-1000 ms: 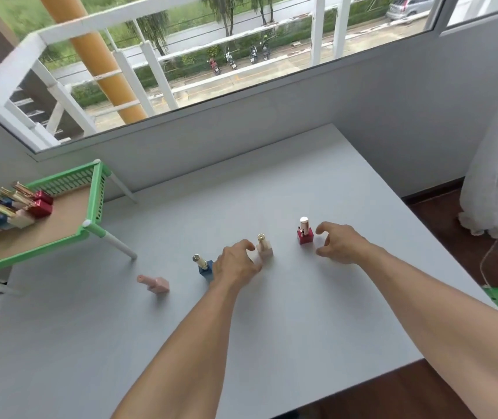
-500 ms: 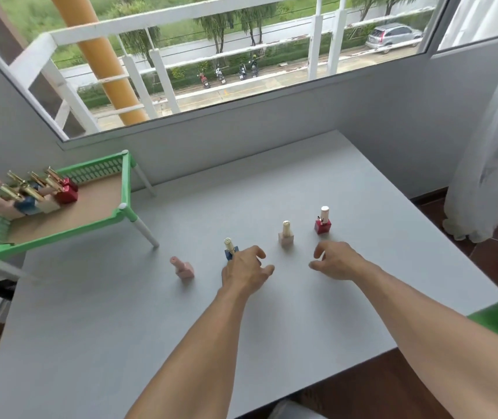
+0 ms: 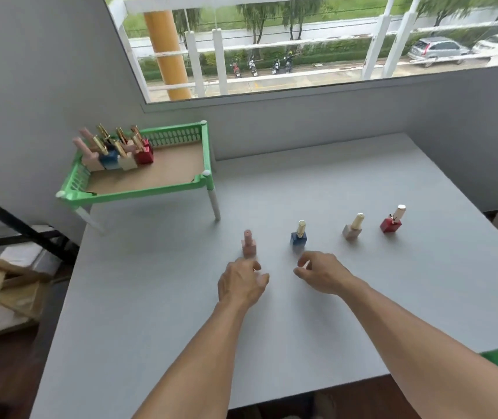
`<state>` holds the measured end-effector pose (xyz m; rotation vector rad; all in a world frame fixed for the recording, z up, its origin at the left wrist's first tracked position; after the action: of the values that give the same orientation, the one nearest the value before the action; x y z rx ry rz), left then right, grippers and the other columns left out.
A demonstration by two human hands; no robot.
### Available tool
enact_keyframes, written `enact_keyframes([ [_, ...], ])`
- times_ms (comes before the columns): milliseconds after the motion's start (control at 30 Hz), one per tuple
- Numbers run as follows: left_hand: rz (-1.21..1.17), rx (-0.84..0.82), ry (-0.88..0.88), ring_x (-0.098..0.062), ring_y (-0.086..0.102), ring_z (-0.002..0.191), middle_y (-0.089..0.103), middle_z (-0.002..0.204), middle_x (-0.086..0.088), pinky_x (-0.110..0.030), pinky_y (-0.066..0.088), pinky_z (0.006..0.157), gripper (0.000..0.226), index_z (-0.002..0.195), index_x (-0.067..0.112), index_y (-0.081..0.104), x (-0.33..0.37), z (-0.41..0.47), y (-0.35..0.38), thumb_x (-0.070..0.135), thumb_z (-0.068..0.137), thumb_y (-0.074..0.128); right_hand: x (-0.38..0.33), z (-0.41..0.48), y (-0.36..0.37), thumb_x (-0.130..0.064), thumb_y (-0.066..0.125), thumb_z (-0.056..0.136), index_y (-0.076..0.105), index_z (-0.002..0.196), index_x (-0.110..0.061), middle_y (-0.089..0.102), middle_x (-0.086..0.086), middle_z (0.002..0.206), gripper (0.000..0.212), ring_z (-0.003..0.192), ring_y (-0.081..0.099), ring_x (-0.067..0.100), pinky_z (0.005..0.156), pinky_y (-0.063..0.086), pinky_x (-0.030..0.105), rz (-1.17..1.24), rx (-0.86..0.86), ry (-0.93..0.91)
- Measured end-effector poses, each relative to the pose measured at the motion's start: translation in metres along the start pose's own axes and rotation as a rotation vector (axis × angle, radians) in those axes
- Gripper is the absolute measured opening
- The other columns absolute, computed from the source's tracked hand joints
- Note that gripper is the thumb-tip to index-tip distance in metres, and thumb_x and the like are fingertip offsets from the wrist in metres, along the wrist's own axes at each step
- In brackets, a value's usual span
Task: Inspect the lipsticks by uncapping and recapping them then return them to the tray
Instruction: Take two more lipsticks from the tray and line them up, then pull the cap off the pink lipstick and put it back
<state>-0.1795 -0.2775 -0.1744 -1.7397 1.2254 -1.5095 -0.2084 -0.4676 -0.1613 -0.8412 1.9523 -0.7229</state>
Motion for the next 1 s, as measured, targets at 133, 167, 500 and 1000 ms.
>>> enact_keyframes([
  [133,0.051,0.119,-0.017,-0.022,0.048,0.111,0.056,0.114,0.001,-0.034,0.037,0.092,0.031,0.106,0.025,0.063,-0.033,-0.002,-0.004,0.043,0.082,0.056,-0.03,0.007,0.025,-0.04,0.054,0.088,0.055,0.118,-0.021,0.063,0.006,0.106,0.035,0.098,0.058,0.022,0.084,0.047,0.031,0.021,-0.007,-0.03],
  [167,0.04,0.148,-0.019,-0.022,0.047,0.111,0.055,0.114,0.001,-0.033,0.035,0.093,0.031,0.105,0.025,0.062,-0.041,-0.002,-0.005,0.043,0.082,0.057,-0.036,0.009,0.03,-0.039,0.054,0.089,0.053,0.121,-0.02,0.062,0.006,0.105,0.037,0.098,0.058,0.023,0.085,0.046,0.031,0.043,0.0,-0.037],
  [500,0.09,0.068,0.025,-0.019,-0.003,0.145,0.005,0.16,0.0,-0.046,-0.005,0.116,0.079,0.147,0.031,0.018,-0.086,0.011,-0.002,0.064,0.081,0.045,-0.077,0.03,0.052,-0.028,0.051,0.091,0.041,0.13,-0.021,0.062,-0.004,0.077,0.041,0.083,0.06,0.023,0.065,0.04,0.029,0.136,0.043,-0.111],
  [1000,0.221,0.131,0.042,-0.015,-0.014,0.144,-0.007,0.16,0.004,-0.043,-0.023,0.11,0.083,0.149,0.035,0.002,-0.097,0.011,0.011,0.073,0.077,0.022,-0.088,0.036,0.051,-0.044,0.047,0.092,0.056,0.101,-0.032,0.065,0.001,0.074,0.018,0.067,0.062,0.021,0.06,0.046,0.027,0.241,0.087,-0.129],
])
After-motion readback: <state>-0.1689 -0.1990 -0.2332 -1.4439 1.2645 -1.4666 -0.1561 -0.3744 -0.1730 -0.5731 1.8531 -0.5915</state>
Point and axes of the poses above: each hand's wrist, its own z-axis towards the middle knuckle, its own y-axis out of the palm, x = y × z, the point moved 2 cm from there along z, towards the middle knuckle
